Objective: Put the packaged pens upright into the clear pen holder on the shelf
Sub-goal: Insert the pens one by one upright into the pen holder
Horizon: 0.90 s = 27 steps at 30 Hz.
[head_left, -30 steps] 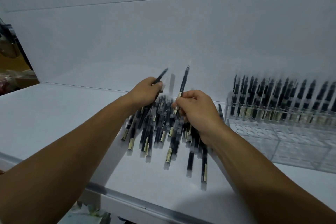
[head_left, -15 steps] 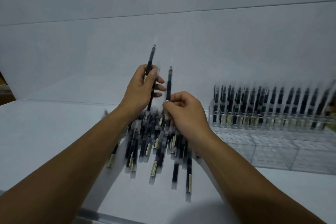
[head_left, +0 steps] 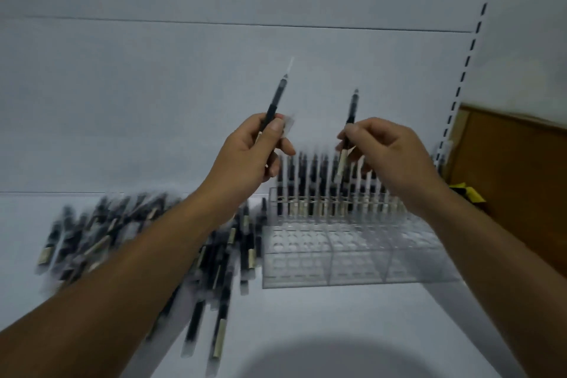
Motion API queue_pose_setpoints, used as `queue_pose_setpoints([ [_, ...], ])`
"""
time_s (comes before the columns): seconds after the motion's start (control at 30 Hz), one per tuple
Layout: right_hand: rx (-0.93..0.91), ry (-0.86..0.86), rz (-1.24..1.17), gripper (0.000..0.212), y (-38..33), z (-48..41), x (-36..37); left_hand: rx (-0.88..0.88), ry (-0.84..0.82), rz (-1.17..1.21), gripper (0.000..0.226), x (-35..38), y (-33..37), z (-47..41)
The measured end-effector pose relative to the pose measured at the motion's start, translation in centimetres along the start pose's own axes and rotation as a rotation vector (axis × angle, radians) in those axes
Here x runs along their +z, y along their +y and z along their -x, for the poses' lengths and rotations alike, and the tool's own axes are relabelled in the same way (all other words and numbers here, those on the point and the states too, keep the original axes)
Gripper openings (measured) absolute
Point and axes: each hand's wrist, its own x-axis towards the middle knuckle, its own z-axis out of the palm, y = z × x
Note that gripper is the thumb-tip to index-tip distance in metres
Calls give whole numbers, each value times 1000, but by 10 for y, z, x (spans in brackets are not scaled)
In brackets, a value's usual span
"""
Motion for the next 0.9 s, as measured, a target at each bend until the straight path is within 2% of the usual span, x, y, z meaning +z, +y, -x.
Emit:
queue_pose_setpoints([
  [0.17, -25, 119, 84, 16, 27, -10, -25, 0, -116, -58, 16, 44, -5, -4],
  [0.3, 1, 75, 166, 16, 48, -5, -27, 29, -148, -153, 12, 58, -26, 3],
  [0.5, 40, 102, 258, 11, 58, -7, -27, 45, -192, -165, 15, 57, -30, 6],
  [0.9, 50, 105, 377, 16, 53, -10, -22, 11, -237, -189, 17, 55, -33, 8],
])
